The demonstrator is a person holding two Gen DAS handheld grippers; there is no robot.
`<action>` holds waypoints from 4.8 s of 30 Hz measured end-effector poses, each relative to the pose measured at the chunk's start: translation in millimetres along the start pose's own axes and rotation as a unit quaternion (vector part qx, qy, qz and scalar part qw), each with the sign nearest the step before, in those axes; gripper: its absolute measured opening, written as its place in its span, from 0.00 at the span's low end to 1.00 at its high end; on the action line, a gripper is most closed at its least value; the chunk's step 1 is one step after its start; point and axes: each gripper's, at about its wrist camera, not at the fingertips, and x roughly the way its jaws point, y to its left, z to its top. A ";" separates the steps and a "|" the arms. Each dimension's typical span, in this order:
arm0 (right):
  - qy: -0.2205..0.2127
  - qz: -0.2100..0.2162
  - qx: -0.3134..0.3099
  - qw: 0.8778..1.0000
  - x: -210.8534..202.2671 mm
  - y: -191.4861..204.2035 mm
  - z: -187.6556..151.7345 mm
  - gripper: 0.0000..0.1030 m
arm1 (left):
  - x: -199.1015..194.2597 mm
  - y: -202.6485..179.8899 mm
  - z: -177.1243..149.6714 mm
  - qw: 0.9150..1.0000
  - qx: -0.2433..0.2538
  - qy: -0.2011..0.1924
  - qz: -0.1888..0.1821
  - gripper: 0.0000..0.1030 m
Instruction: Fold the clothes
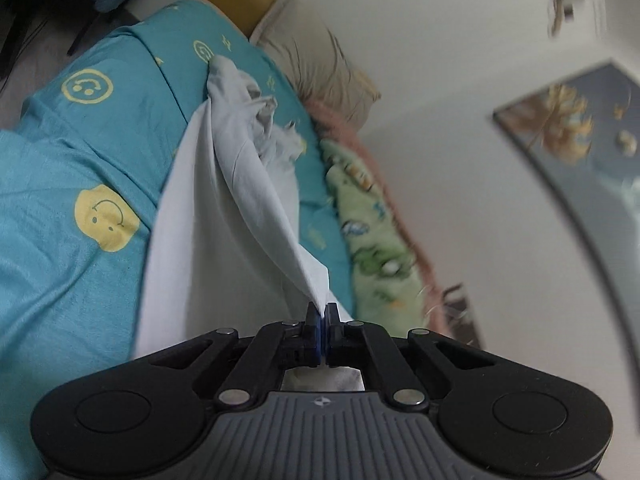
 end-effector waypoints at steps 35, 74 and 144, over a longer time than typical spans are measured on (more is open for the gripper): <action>0.039 -0.031 0.004 0.999 41.0 -22.7 -28.0 0.06 | 87.2 -84.8 -71.4 0.852 0.327 0.248 0.326 0.33; 0.084 -0.025 0.087 0.992 60.1 -43.3 -35.0 0.68 | 94.1 13.4 -23.4 0.951 0.009 0.193 0.240 0.41; -0.058 -0.087 -0.120 0.987 211.8 4.9 99.5 0.10 | 207.6 -0.5 99.1 0.907 0.226 -0.031 0.355 0.43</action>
